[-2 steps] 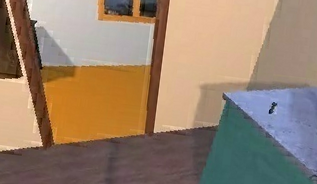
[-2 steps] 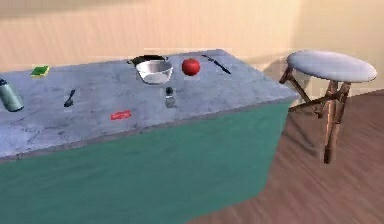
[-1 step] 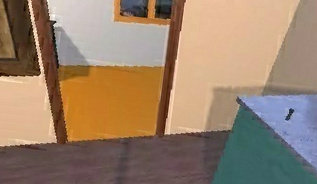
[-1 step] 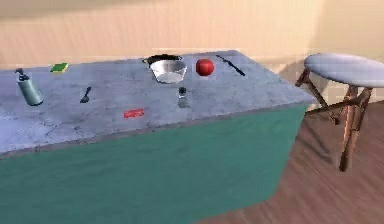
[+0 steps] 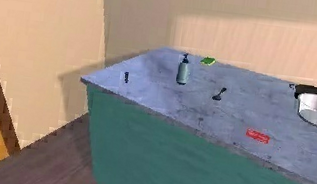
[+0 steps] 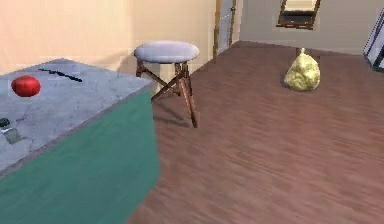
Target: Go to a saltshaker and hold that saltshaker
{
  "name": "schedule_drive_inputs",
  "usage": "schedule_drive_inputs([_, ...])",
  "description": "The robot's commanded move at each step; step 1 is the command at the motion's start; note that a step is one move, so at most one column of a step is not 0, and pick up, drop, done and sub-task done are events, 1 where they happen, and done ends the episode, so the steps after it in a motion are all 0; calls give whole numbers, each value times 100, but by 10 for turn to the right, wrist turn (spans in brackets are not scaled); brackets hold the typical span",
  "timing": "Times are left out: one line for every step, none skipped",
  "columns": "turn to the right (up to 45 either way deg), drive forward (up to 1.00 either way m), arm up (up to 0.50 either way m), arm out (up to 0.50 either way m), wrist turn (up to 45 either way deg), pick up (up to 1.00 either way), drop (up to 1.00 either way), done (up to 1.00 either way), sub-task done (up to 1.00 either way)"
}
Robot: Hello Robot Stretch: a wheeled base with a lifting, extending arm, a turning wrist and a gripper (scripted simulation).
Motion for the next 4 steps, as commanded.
schedule_drive_inputs([330, 0, 0, 0, 0, 0, 0, 0, 0])
schedule_drive_inputs([0, 45, 0, 0, 0, 0, 0, 0, 0])
schedule_drive_inputs([-450, 0, 0, 0, 0, 0, 0, 0, 0])
schedule_drive_inputs([-180, 0, 0, 0, 0, 0, 0, 0, 0])
